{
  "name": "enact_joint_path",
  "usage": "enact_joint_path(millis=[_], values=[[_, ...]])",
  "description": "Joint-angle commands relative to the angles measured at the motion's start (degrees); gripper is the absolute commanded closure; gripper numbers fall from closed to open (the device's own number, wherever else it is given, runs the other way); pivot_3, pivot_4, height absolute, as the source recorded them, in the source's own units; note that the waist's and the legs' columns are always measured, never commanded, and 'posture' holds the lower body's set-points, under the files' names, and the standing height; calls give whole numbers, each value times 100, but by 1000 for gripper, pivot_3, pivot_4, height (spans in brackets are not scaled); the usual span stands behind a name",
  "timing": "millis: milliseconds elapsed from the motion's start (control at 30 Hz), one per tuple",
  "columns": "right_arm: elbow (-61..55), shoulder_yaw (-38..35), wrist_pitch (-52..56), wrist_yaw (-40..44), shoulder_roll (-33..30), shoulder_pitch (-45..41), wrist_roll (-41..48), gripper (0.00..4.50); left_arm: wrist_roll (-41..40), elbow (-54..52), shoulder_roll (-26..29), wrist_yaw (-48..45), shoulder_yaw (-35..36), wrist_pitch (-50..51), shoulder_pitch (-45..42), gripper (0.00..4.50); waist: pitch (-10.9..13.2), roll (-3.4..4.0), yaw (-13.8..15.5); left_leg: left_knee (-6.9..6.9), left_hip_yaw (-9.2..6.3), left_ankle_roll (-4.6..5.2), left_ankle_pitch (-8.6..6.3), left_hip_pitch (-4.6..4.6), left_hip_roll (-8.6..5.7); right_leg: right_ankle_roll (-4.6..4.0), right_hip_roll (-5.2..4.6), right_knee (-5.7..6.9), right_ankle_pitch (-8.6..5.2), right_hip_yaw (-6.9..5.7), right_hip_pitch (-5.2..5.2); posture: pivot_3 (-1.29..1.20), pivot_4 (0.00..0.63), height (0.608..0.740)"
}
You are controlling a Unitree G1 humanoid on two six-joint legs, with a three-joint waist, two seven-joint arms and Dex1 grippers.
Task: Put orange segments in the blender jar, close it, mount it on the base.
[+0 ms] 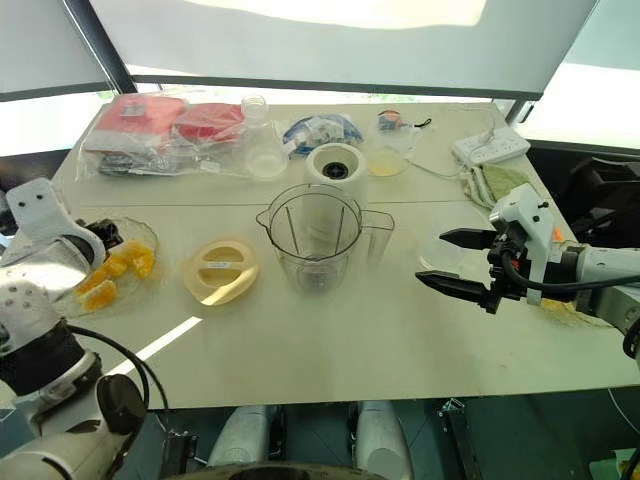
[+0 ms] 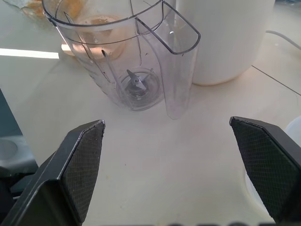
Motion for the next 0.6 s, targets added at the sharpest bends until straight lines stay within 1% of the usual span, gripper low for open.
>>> enact_joint_path(millis=[33, 167, 367, 400, 433, 467, 533, 567, 600], values=[[-167, -109, 36, -61, -60, -17, 53, 0, 523, 163, -137, 190, 183, -200, -219, 2284, 1, -3, 4, 0, 0, -6, 3, -1, 0, 0, 0, 0, 0, 0, 0, 0, 150, 740], [-235, -156, 76, -118, -39, 53, 68, 0, 810, 373, -337, 165, 451, -237, -393, 2284, 2, -21, 17, 1, -10, -31, 17, -8, -2, -1, 0, 0, 1, 0, 1, 0, 150, 740], [-350, -219, 182, -238, -16, 76, 139, 0, 1046, 1046, -302, -118, 391, -720, -534, 2284, 2, -22, 8, 1, -17, -36, 20, -7, -4, -2, -1, 2, 2, -2, 4, 0, 150, 740], [-365, -237, 205, -252, -19, 73, 159, 0, 1083, 1168, -280, -167, 343, -822, -549, 1866, 2, -22, 7, 1, -18, -37, 21, -7, -4, -3, 0, 4, 2, -3, 3, 0, 150, 740], [-376, -255, 223, -266, -21, 73, 175, 0, 1125, 1305, -265, -202, 304, -949, -554, 1736, 2, -22, 7, 1, -19, -38, 22, -7, -4, -3, 0, 4, 2, -4, 4, 0, 150, 740], [-384, -268, 237, -282, -21, 74, 187, 0, 1163, 1422, -259, -225, 288, -1053, -556, 1385, 2, -22, 7, 1, -20, -39, 22, -7, -4, -3, 0, 4, 2, -4, 4, 0, 150, 740], [-395, -310, 258, -307, -23, 93, 204, 0, 1174, 1586, -302, -288, 320, -1220, -572, 531, 2, -23, 5, 1, -19, -39, 22, -8, -4, -3, 0, 3, 2, -4, 4, 0, 150, 740], [-404, -331, 268, -318, -24, 110, 212, 0, 1192, 1644, -312, -298, 319, -1272, -582, 19, 2, -23, 5, 1, -19, -39, 22, -9, -4, -3, -1, 2, 2, -4, 4, 0, 150, 740], [-413, -351, 278, -331, -24, 124, 217, 0, 1209, 1693, -319, -297, 317, -1312, -592, 19, 3, -25, 4, 1, -19, -39, 22, -9, -4, -3, -1, 2, 2, -4, 4, 0, 150, 740]])
